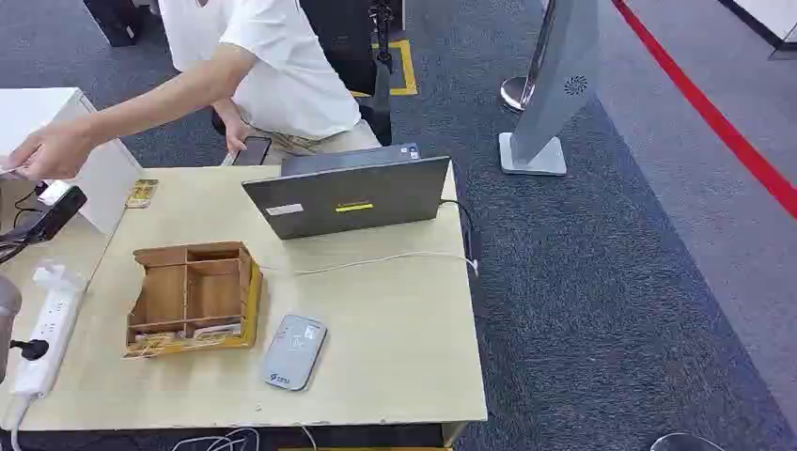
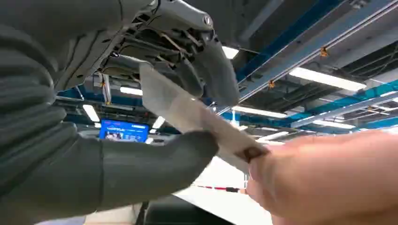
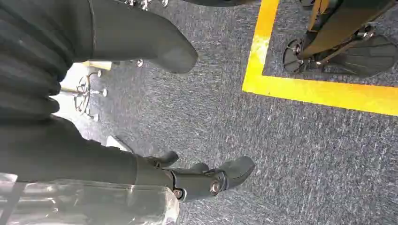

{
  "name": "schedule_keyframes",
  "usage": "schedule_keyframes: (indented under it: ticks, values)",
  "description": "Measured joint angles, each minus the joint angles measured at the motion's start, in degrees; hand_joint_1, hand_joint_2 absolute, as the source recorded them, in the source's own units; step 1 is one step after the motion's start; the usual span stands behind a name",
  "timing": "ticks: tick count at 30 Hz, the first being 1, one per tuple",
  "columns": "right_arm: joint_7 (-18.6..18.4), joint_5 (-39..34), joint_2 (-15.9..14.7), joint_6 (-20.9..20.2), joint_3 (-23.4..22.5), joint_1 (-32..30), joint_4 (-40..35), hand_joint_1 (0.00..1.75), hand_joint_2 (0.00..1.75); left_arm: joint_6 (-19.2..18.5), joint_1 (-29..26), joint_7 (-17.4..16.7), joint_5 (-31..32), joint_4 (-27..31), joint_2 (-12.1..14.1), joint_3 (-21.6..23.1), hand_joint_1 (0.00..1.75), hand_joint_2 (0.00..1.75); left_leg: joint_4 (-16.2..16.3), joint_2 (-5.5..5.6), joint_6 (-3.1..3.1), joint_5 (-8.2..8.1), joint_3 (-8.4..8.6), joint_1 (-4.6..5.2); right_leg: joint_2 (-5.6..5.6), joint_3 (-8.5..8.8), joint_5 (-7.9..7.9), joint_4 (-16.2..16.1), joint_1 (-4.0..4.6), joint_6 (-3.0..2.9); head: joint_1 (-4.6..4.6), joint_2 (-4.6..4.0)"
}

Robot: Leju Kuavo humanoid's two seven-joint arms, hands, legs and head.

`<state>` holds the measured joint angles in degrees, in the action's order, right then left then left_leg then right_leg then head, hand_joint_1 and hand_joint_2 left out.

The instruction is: Pass the card to the sensor for recognition and then transmit it.

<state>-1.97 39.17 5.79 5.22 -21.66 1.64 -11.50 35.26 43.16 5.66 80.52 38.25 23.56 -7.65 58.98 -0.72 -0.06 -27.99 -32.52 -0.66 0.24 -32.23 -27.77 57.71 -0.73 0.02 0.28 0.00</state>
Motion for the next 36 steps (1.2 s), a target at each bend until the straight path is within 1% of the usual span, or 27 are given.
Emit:
schedule_keyframes:
  ticks: [15, 22, 25, 27, 28, 29, 31, 32, 33, 34, 36]
  values:
    - [0.0, 0.0, 0.0, 0.0, 0.0, 0.0, 0.0, 0.00, 1.75, 0.0, 0.0, 0.0, -0.1, 0.0, 0.0, 0.0, 1.75, 1.75, 0.0, -0.01, 0.00, 0.00, 0.00, 0.00, 0.00, -0.02, 0.00, 0.0, 0.00, 0.00, 0.00, 0.00]
    - [0.0, 0.2, 0.0, 0.0, 0.0, 0.0, 0.2, 0.00, 1.75, -0.7, 0.0, 0.1, -0.7, 0.0, 0.0, 0.0, 1.75, 1.75, 0.0, -0.01, 0.00, 0.00, 0.00, 0.00, 0.00, -0.02, 0.00, 0.0, 0.00, 0.00, 0.00, 0.00]
    - [0.0, 0.5, 0.0, -0.1, -0.1, 0.0, 0.2, 0.00, 1.75, -2.3, 0.0, 1.7, -3.6, 0.0, -0.5, 0.0, 1.75, 1.75, 0.0, -0.01, 0.00, 0.00, 0.00, 0.00, 0.00, -0.03, 0.00, 0.0, 0.00, 0.00, 0.00, 0.00]
    - [0.0, 0.7, 0.0, -0.1, -0.2, 0.0, 0.2, 0.00, 1.75, -1.9, -0.1, 3.3, -6.3, 0.1, -1.3, 0.0, 1.75, 1.75, 0.0, 0.00, 0.00, 0.00, 0.00, 0.01, -0.01, -0.02, 0.01, 0.0, 0.00, 0.00, 0.00, 0.00]
    - [0.0, 0.9, 0.0, 0.0, -0.2, 0.0, 0.2, 0.00, 1.75, -1.3, -0.7, 4.6, -8.3, 0.9, -2.0, 0.0, 1.75, 1.75, 0.0, 0.00, 0.00, 0.00, 0.00, 0.02, -0.01, -0.02, 0.01, 0.0, 0.00, 0.00, 0.00, 0.00]
    - [-0.1, 1.1, 0.0, 0.0, -0.3, 0.0, 0.2, 0.00, 1.75, -0.5, -2.1, 6.0, -10.1, 2.8, -3.0, 0.0, 1.75, 1.75, 0.0, 0.00, 0.00, 0.00, 0.01, 0.04, -0.01, -0.01, 0.01, 0.0, -0.01, 0.01, -0.02, 0.00]
    - [-0.5, 1.3, 0.0, 0.3, -0.6, 0.1, 0.2, 0.00, 1.75, 1.0, -5.9, 7.7, -12.4, 8.6, -5.6, 0.1, 1.75, 1.75, 0.0, -0.01, 0.01, -0.01, 0.01, 0.06, 0.00, -0.01, 0.02, 0.0, -0.02, 0.03, 0.00, 0.00]
    - [-0.9, 1.3, 0.0, 0.7, -0.9, 0.1, 0.2, 0.00, 1.75, 1.5, -8.9, 9.5, -13.3, 13.2, -7.0, 0.5, 1.75, 1.75, 0.0, -0.09, 0.02, -0.03, 0.02, 0.10, 0.07, -0.01, 0.02, 0.0, -0.05, 0.04, 0.00, 0.00]
    - [-1.2, 1.3, 0.1, 1.1, -1.2, 0.1, 0.2, 0.00, 1.75, 2.1, -12.5, 11.1, -12.7, 18.1, -8.7, 1.3, 1.75, 1.75, 0.0, -0.15, 0.06, -0.06, 0.04, 0.14, 0.13, -0.02, 0.02, -0.1, -0.11, 0.05, -0.04, 0.00]
    - [-1.4, 1.3, 0.2, 1.6, -1.6, 0.0, 0.3, 0.00, 1.75, 2.4, -16.8, 11.3, -10.3, 24.8, -11.0, 3.0, 1.75, 1.75, 0.0, -0.17, 0.16, -0.11, 0.03, 0.21, 0.13, -0.02, 0.00, -0.1, -0.16, 0.07, -0.02, 0.00]
    - [-1.8, 1.3, 0.3, 2.2, -2.3, 0.0, 0.3, 0.00, 1.75, 2.6, -24.5, 6.9, -3.9, 36.1, -14.6, 8.7, 1.75, 1.75, 0.0, -0.13, 0.23, -0.16, -0.05, 0.23, 0.10, -0.02, -0.04, -0.1, -0.18, 0.13, 0.04, 0.00]
